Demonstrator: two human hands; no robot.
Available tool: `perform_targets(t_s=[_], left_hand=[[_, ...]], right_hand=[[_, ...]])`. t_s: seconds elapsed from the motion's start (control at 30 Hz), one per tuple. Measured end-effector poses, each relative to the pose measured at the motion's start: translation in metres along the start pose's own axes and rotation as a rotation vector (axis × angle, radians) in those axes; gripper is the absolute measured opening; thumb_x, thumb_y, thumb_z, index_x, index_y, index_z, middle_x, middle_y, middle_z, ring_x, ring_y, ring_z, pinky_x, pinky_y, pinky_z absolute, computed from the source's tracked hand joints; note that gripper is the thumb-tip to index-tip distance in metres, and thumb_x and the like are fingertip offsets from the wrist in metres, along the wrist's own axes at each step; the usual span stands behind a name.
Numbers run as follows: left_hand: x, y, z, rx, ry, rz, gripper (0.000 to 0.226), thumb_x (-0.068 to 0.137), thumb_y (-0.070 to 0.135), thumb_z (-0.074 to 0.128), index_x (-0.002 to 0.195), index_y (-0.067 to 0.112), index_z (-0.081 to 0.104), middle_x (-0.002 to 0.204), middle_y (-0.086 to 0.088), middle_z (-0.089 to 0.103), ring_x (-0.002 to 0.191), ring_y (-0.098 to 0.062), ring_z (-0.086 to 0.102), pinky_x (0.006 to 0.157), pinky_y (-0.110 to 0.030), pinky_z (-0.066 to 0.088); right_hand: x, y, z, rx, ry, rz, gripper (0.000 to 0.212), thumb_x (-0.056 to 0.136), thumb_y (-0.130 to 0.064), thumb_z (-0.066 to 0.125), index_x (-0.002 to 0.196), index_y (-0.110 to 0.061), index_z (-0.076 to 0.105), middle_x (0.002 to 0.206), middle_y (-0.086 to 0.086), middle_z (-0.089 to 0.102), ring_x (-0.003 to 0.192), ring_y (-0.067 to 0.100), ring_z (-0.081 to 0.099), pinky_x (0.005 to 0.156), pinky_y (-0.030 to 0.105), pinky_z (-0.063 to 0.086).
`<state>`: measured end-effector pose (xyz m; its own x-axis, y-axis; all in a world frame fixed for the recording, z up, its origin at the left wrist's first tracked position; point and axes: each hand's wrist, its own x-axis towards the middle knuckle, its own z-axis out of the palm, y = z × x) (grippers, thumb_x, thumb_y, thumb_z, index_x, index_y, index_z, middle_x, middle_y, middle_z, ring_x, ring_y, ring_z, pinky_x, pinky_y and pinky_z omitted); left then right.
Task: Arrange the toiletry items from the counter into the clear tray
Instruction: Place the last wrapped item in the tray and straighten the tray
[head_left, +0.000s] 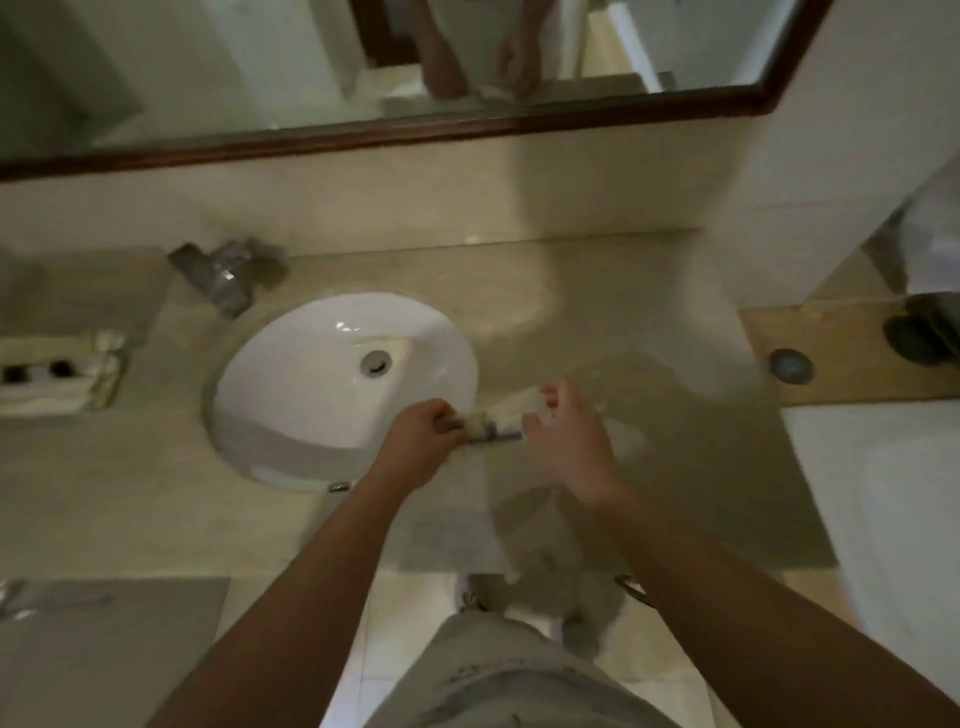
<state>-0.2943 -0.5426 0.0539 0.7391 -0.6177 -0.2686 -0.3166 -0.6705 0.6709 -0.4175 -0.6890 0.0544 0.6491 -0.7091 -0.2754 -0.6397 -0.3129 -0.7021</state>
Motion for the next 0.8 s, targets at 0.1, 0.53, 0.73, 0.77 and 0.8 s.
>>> perform_targets(t_s=[0.1, 0.53, 0.73, 0.77, 0.8], left_hand=[[-0.031, -0.015, -0.032, -0.09, 0.111, -0.035, 0.013, 0.074, 0.012, 0.075, 0.072, 0.006, 0.064, 0.065, -0.007, 0.062, 0.056, -0.014, 0.054, 0.048, -0.012, 0.036], [-0.162, -0.207, -0.18, -0.969, 0.458, -0.45, 0.023, 0.081, 0.007, 0.069, 0.103, 0.0, 0.066, 0.092, -0.016, 0.069, 0.08, -0.026, 0.064, 0.076, -0.036, 0.053], [-0.209, -0.302, -0.246, -1.121, 0.568, -0.469, 0.014, 0.088, -0.002, 0.059, 0.082, 0.006, 0.069, 0.068, -0.004, 0.069, 0.062, -0.015, 0.061, 0.057, -0.024, 0.049], [-0.211, -0.313, -0.253, -1.111, 0.589, -0.481, 0.017, 0.088, -0.002, 0.058, 0.081, 0.007, 0.069, 0.064, -0.001, 0.069, 0.058, -0.013, 0.059, 0.054, -0.022, 0.047], [-0.212, -0.32, -0.26, -1.112, 0.605, -0.486, 0.018, 0.089, -0.002, 0.057, 0.081, 0.007, 0.069, 0.061, 0.001, 0.069, 0.056, -0.011, 0.059, 0.053, -0.021, 0.047]], right_hand=[[-0.01, -0.029, 0.026, 0.009, -0.081, -0.02, 0.054, 0.08, -0.035, 0.064, 0.126, -0.014, 0.048, 0.125, 0.01, 0.054, 0.112, 0.031, 0.054, 0.09, 0.036, 0.046], [-0.092, -0.192, 0.202, -0.023, -0.345, -0.357, 0.008, 0.092, -0.017, 0.051, 0.087, -0.012, 0.055, 0.084, 0.007, 0.06, 0.081, 0.026, 0.058, 0.063, 0.028, 0.034], [-0.136, -0.267, 0.302, 0.01, -0.407, -0.336, 0.016, 0.092, -0.015, 0.054, 0.101, -0.008, 0.065, 0.089, 0.003, 0.06, 0.083, 0.022, 0.057, 0.069, 0.025, 0.036], [-0.142, -0.274, 0.312, 0.031, -0.424, -0.326, 0.015, 0.092, -0.015, 0.054, 0.101, -0.008, 0.064, 0.09, 0.004, 0.061, 0.083, 0.022, 0.058, 0.068, 0.026, 0.037], [-0.146, -0.28, 0.321, 0.056, -0.445, -0.315, 0.015, 0.092, -0.016, 0.053, 0.1, -0.008, 0.064, 0.091, 0.006, 0.063, 0.083, 0.024, 0.059, 0.065, 0.026, 0.037]])
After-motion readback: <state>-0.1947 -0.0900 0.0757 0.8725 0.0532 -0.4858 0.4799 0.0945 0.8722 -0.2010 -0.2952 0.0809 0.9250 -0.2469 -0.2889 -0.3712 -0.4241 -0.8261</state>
